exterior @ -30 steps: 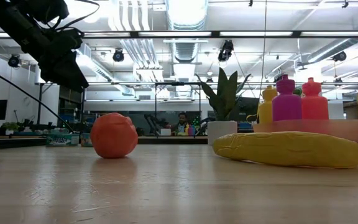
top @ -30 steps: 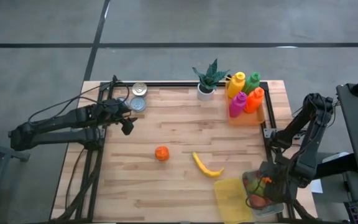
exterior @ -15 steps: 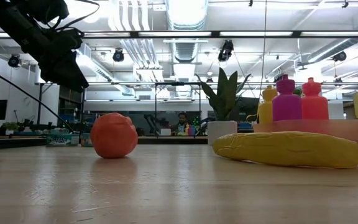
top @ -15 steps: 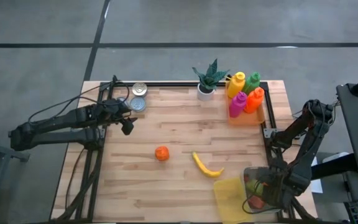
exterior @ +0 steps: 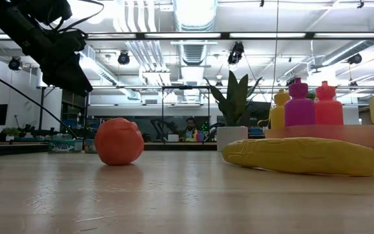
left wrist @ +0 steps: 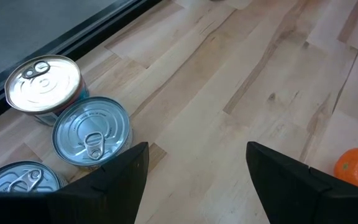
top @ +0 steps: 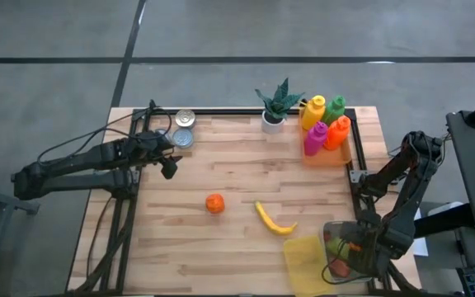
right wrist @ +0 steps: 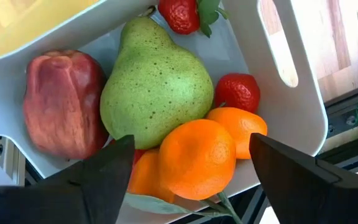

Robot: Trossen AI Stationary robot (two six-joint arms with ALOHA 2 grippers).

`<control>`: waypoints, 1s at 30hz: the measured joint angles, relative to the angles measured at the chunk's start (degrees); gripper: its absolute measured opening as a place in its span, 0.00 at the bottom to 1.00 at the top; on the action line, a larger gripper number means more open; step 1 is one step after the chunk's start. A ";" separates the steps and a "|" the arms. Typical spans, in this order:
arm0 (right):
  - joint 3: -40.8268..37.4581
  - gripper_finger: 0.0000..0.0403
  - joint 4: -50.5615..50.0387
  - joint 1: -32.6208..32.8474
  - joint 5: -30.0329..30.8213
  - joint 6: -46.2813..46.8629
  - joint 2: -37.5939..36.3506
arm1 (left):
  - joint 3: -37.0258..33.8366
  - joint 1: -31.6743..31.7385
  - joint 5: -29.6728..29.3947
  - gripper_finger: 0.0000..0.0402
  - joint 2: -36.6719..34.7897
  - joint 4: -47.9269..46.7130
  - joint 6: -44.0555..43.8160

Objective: Pick & Place Food Item
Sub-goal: Put the yellow banana into the gray bin

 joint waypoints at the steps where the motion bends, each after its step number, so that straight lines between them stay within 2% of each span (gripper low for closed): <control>1: 0.00 0.79 -0.01 0.00 0.06 -0.06 -0.11 | 0.00 -0.02 0.00 0.69 0.00 0.01 0.00; 6: 1.21 0.79 -0.63 0.00 0.15 -0.25 -1.73 | 0.00 -0.01 0.00 0.69 0.00 0.00 0.01; 10: 2.28 0.79 -2.18 0.00 3.95 -1.53 -4.50 | 0.00 -0.01 0.00 0.69 0.00 0.01 0.00; 13: 2.80 0.79 -4.22 0.00 10.01 -2.67 -7.07 | 0.00 -0.01 0.00 0.69 0.00 0.01 0.00; 18: 2.79 0.79 -4.47 -0.34 25.03 -6.09 -11.93 | 0.00 -0.01 0.00 0.69 0.00 0.01 0.00; 20: 2.75 0.79 -5.36 -1.29 28.49 -6.16 -13.59 | 0.00 -0.02 0.00 0.69 0.00 -0.01 0.00; 27: 2.60 0.79 -6.13 -9.30 30.10 -6.69 -17.59 | 0.00 0.00 0.00 0.69 0.00 -0.01 0.00; 30: 2.58 0.79 -4.67 -13.29 30.15 -10.89 -17.95 | 0.00 0.00 0.00 0.69 0.00 0.01 0.00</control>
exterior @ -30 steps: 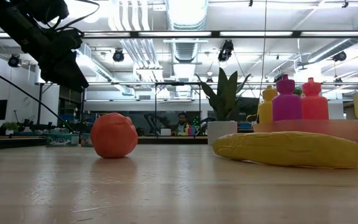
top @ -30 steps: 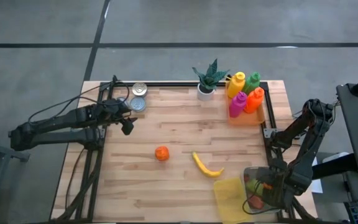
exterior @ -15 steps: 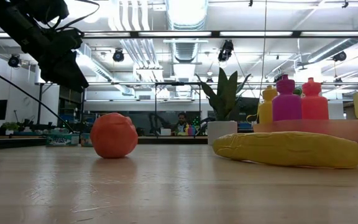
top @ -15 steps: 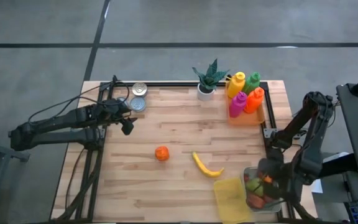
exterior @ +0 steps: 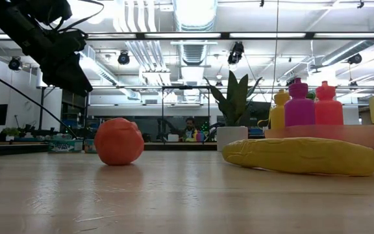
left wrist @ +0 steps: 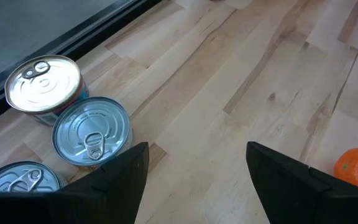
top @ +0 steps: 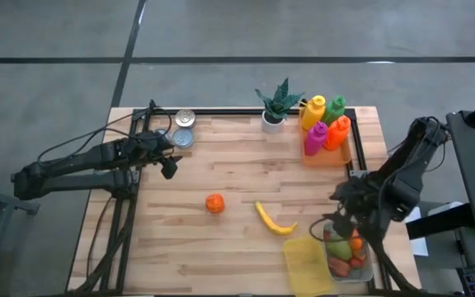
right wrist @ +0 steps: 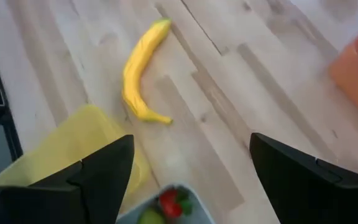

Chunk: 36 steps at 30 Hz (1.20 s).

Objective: Pick & Place Food Item
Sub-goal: Put the yellow banana into the gray bin

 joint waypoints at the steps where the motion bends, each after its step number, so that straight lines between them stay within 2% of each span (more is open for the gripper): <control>1: -0.02 0.79 1.41 -1.38 -0.02 -2.41 0.06 | 0.00 -0.01 0.00 0.69 0.00 -0.02 0.00; 5: -0.02 0.79 9.42 -7.19 -0.01 -12.58 1.39 | 0.00 0.00 0.00 0.69 0.00 0.00 0.00; 8: -0.02 0.79 15.35 -11.69 -0.03 -16.32 3.13 | 0.00 -0.02 0.00 0.69 -0.02 -0.02 0.00; 16: -0.02 0.79 25.34 -20.00 -4.84 -17.32 9.90 | 0.00 0.00 0.00 0.69 0.00 -0.01 0.00; 24: -0.02 0.79 38.98 -21.46 -5.70 -17.23 18.90 | 0.00 0.00 0.00 0.69 0.00 -0.02 0.00; 29: 3.08 0.79 38.85 -21.51 -7.30 -16.45 24.63 | 0.00 0.00 0.00 0.69 0.00 -0.02 0.00; 36: 12.16 0.79 30.32 -23.08 -7.83 -14.77 33.84 | 0.00 -0.01 0.02 0.69 0.00 -0.02 0.00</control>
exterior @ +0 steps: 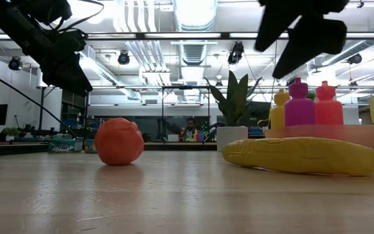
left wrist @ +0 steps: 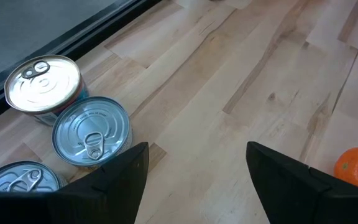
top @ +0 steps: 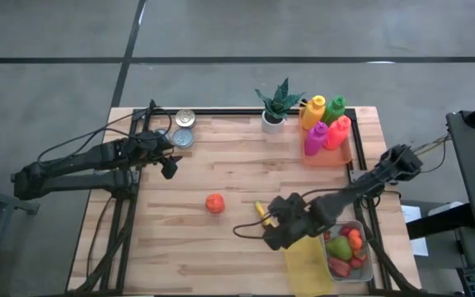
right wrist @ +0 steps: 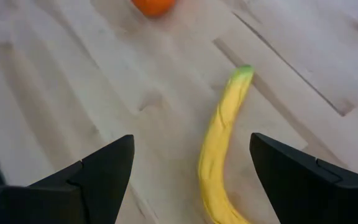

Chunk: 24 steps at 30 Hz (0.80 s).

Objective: Pick & Place Food Item
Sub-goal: Put the yellow banana into the gray bin

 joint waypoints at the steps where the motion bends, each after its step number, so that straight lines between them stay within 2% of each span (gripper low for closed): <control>1: 1.45 0.79 -2.16 -0.40 -0.08 0.34 1.31 | 0.00 -0.02 -0.02 0.69 0.00 0.02 0.00; 5: 7.13 0.79 -8.64 -2.11 -2.16 0.45 6.13 | 0.00 0.00 -0.02 0.69 0.00 0.02 0.00; 13: 11.16 0.79 -10.39 -6.36 -11.94 3.98 11.76 | -0.02 -0.01 -0.02 0.69 -0.01 0.01 0.00; 24: 11.05 0.79 -10.34 -7.34 -13.97 2.65 14.68 | -0.02 0.00 -0.02 0.69 0.00 0.02 0.02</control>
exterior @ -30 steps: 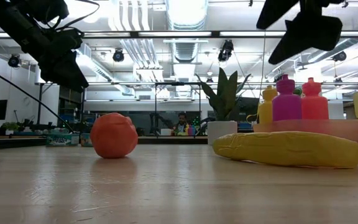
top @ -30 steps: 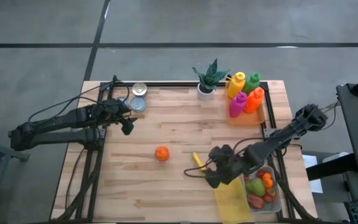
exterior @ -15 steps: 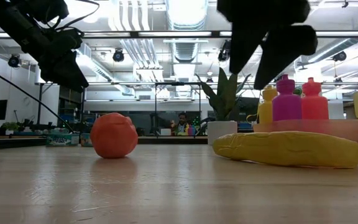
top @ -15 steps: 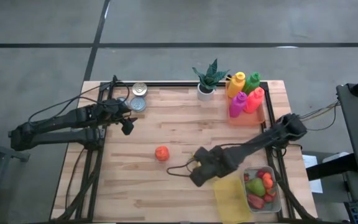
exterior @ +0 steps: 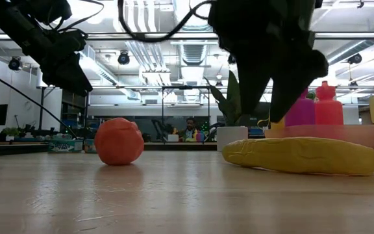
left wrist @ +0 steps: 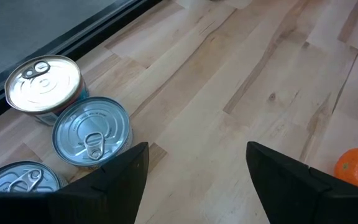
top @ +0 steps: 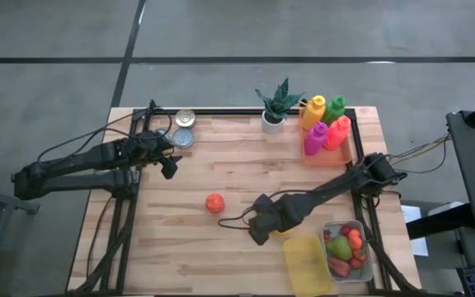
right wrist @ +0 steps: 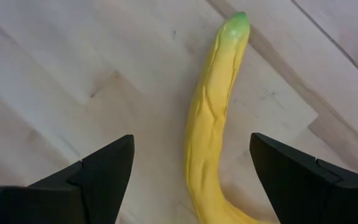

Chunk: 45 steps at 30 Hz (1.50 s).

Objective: Pick & Place Food Item
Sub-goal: Put the yellow banana into the gray bin

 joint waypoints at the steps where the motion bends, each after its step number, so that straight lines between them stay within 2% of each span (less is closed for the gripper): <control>1: 0.00 0.79 0.05 -0.01 -0.06 -0.03 0.58 | 0.00 0.01 0.00 0.69 0.00 0.00 -0.02; 9: -0.07 0.79 2.22 -0.07 -4.05 -0.64 4.82 | 0.00 -0.01 0.02 0.69 0.00 -0.02 -0.02; 21: -1.44 0.76 2.26 -0.72 -4.35 -2.19 4.87 | 0.00 -0.01 0.00 0.69 0.00 -0.01 -0.01; 41: -2.86 0.22 3.24 -0.85 -4.48 -2.48 4.61 | 0.00 0.00 0.00 0.69 0.00 -0.02 -0.02; 45: -2.86 0.17 3.32 -0.85 -4.46 -2.49 4.61 | 0.01 0.00 0.00 0.69 0.00 -0.01 0.00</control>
